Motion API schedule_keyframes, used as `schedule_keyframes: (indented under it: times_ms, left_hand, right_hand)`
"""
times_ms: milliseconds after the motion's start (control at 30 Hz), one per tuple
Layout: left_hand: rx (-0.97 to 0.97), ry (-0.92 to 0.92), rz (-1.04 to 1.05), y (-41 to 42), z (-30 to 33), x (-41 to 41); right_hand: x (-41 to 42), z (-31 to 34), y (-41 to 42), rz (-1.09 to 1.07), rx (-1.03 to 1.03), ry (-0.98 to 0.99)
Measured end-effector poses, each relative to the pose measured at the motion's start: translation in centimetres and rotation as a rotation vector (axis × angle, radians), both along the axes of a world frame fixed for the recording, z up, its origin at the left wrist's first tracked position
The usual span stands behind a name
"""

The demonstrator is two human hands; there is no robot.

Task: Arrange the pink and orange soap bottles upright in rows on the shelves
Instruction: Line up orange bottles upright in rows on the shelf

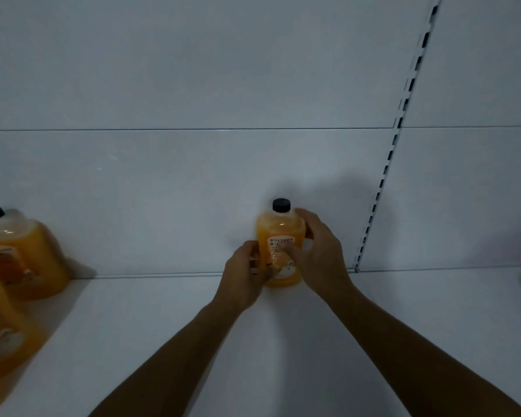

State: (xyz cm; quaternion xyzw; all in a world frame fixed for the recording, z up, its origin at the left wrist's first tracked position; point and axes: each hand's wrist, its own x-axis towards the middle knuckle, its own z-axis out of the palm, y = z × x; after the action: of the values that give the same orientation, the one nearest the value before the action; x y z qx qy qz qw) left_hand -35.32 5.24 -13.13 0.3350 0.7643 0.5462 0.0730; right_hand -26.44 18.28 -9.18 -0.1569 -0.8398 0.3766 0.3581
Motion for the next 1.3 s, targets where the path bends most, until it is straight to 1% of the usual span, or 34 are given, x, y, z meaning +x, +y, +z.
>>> schedule_keyframes:
  times_ms: [67, 167, 267, 333, 433, 500, 600, 667, 767, 833, 900, 1033, 1067, 1133, 1200, 1300]
  left_hand:
    - [0.007, 0.047, 0.019, 0.0, -0.5, 0.0]
    - [-0.040, 0.166, 0.079, 0.1, -1.1, -0.1]
    - [-0.115, 0.184, 0.129, -0.2, -0.9, 0.2]
    - [-0.156, 0.183, 0.168, -1.2, -0.9, 0.5]
    - [-0.191, 0.209, 0.222, -3.8, -0.8, 0.7]
    - [-0.237, 0.215, 0.270, -6.1, -0.5, 0.9]
    - [-0.307, 0.201, 0.360, -10.2, 0.1, 1.5]
    - [-0.335, 0.197, 0.437, -13.5, 0.3, 2.2]
    - [-0.333, 0.198, 0.550, -19.0, 0.3, 3.6]
    - [-0.318, 0.206, 0.631, -22.8, 0.2, 4.8]
    - [-0.286, 0.233, 0.743, -26.4, 0.1, 6.1]
    - [-0.147, 0.296, 1.039, -32.0, 0.2, 7.8]
    - [-0.109, 0.288, 1.104, -33.1, 0.1, 7.9]
    - [-0.050, 0.197, 1.186, -34.8, -0.2, 7.4]
    - [-0.013, 0.090, 1.163, -35.8, -0.3, 6.4]
    - [0.070, 0.005, 1.011, -36.2, -0.7, 5.2]
  right_hand:
    - [0.0, -0.1, 0.2, -0.032, 0.031, -0.002]
    - [0.1, -0.2, 0.0, -0.045, 0.041, -0.015]
    - [0.1, -0.1, -0.6, -0.099, 0.141, -0.041]
    - [0.4, 0.3, -1.3, -0.126, 0.220, -0.004]
    - [0.5, 1.2, -3.0, -0.063, 0.278, 0.118]
    - [-0.1, 1.4, -4.9, -0.008, 0.367, 0.182]
    - [-1.3, 1.3, -8.7, 0.135, 0.419, 0.200]
    - [-2.2, 1.1, -11.8, 0.282, 0.372, 0.159]
    - [-3.7, 0.9, -16.9, 0.479, 0.198, -0.061]
    - [-4.7, 0.7, -20.2, 0.594, 0.102, -0.156]
    - [-5.4, 0.6, -23.3, 0.709, 0.028, -0.156]
    - [-6.2, 1.0, -28.9, 0.877, -0.027, -0.076]
    - [-6.4, 1.2, -30.1, 0.887, -0.027, -0.058]
    - [-6.8, 1.3, -32.2, 0.873, -0.023, -0.035]
    - [-7.3, 1.0, -33.6, 0.866, -0.004, -0.032]
    - [-8.1, 0.5, -34.7, 0.868, 0.015, -0.056]
